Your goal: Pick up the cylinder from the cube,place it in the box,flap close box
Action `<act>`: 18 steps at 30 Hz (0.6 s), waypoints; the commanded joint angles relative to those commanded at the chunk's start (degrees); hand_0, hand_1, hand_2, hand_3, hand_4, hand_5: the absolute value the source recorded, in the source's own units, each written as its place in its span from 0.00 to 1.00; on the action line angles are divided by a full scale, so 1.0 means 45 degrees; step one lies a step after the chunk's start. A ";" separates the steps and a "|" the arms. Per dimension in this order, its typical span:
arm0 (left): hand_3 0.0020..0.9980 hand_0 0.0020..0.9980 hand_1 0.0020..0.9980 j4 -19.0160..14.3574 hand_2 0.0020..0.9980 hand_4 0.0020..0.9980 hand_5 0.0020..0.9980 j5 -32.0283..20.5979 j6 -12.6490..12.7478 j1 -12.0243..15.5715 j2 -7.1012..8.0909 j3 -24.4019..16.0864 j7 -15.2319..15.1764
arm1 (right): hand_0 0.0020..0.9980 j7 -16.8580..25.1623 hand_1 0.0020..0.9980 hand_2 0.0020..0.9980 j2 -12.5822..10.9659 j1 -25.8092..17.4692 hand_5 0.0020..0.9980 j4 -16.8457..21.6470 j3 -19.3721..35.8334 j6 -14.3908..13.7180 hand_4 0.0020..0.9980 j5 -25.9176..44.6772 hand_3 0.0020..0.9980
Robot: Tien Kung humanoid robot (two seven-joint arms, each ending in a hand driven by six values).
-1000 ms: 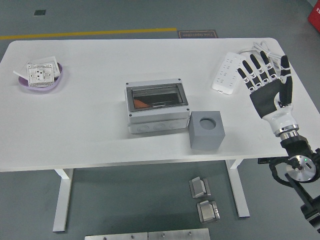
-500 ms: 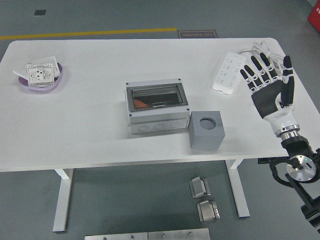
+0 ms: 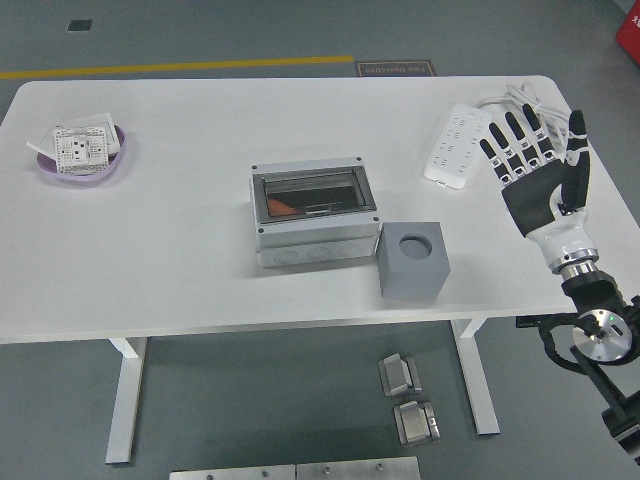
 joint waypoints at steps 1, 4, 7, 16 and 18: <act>0.80 0.73 0.74 0.0000 0.69 0.71 0.40 0.0004 0.0000 -0.0003 0.0006 0.0002 0.0000 | 1.00 -0.0001 0.90 0.95 -0.0002 0.0005 0.65 -0.0003 -0.0011 -0.0005 1.00 0.0009 0.95; 0.80 0.73 0.74 -0.0002 0.69 0.71 0.40 0.0020 -0.0001 -0.0017 0.0025 0.0005 0.0000 | 1.00 -0.0002 0.90 0.95 -0.0004 0.0032 0.65 -0.0012 -0.0055 -0.0055 1.00 0.0006 0.95; 0.80 0.73 0.74 -0.0006 0.69 0.71 0.40 0.0036 -0.0003 -0.0031 0.0046 0.0013 0.0001 | 0.93 0.0031 0.90 0.95 0.0000 0.0073 0.64 0.0021 -0.0112 -0.0248 1.00 -0.0035 0.95; 0.80 0.73 0.74 0.0022 0.69 0.71 0.40 -0.0009 -0.0001 0.0021 0.0043 0.0101 0.0014 | 0.85 0.0174 0.72 0.88 0.0009 0.0146 0.65 0.0010 0.0028 -0.1029 1.00 -0.0545 1.00; 0.80 0.73 0.74 0.0025 0.69 0.71 0.40 -0.0016 -0.0001 0.0041 0.0028 0.0103 0.0018 | 0.85 0.0233 0.72 0.88 0.0022 0.0136 0.65 -0.0019 0.0074 -0.1169 1.00 -0.0535 1.00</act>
